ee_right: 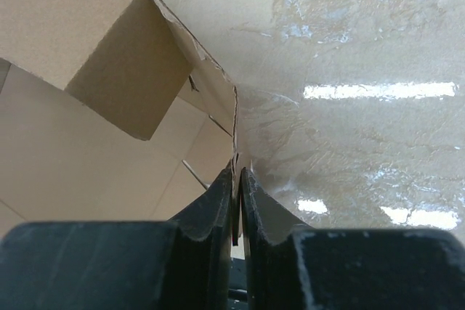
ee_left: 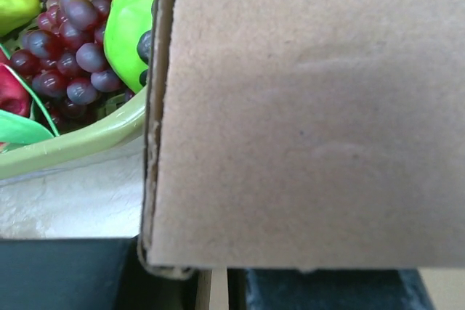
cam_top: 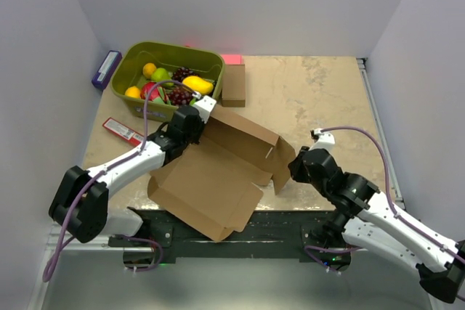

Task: Fold the paper box

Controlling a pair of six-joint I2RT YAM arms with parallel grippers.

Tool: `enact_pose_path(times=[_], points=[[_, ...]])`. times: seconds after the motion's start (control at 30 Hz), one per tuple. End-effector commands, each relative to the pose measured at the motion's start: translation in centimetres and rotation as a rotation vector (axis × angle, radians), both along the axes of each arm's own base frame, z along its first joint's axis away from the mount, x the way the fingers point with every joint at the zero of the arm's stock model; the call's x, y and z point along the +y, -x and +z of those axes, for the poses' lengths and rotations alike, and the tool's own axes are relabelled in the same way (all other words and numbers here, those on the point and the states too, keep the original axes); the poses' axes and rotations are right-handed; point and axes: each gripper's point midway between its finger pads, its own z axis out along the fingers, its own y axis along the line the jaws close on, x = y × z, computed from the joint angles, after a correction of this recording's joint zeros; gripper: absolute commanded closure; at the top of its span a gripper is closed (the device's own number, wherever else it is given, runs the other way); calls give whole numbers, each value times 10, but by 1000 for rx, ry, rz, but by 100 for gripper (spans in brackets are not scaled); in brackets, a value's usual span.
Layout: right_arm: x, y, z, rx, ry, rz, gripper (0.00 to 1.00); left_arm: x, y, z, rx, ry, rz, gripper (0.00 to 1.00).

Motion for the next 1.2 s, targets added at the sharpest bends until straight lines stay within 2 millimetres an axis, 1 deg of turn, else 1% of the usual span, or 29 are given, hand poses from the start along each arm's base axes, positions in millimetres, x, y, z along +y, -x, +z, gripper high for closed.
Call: enact_pose_path(times=[0.0,0.03,0.07,0.27,0.33,0.47,0.6,0.63,0.67,0.73,0.87,1.07,1.13,1.17], points=[[6,-1,26,-40,-67,7,87,25,-14,19,-116,-45,149,100],[5,-1,26,-40,-67,7,87,28,-14,19,-120,-64,163,100],[6,-1,26,-37,-69,6,87,27,-18,25,-150,-50,172,100],[5,1,28,-38,-77,5,87,28,-18,22,-155,-71,186,100],[4,1,30,-42,-82,5,87,32,-19,21,-156,-83,208,100],[4,3,33,-49,-97,7,88,34,-18,25,-171,-59,227,100],[0,4,30,-39,-84,-4,94,32,-18,27,-169,-35,220,100],[0,4,30,-39,-84,-4,98,31,-18,27,-165,-23,214,100],[0,4,30,-37,-83,-6,100,31,-19,26,-158,-7,214,100],[-2,5,31,-37,-80,-8,100,32,-21,26,-147,23,209,100],[-2,5,33,-42,-87,-8,100,33,-22,27,-151,21,211,100],[-3,7,35,-38,-87,-10,100,48,-27,25,-160,-11,276,100],[-2,7,36,-40,-93,-8,100,51,-28,28,-170,-11,295,100],[-2,7,36,-41,-94,-6,100,50,-28,29,-170,14,307,100]])
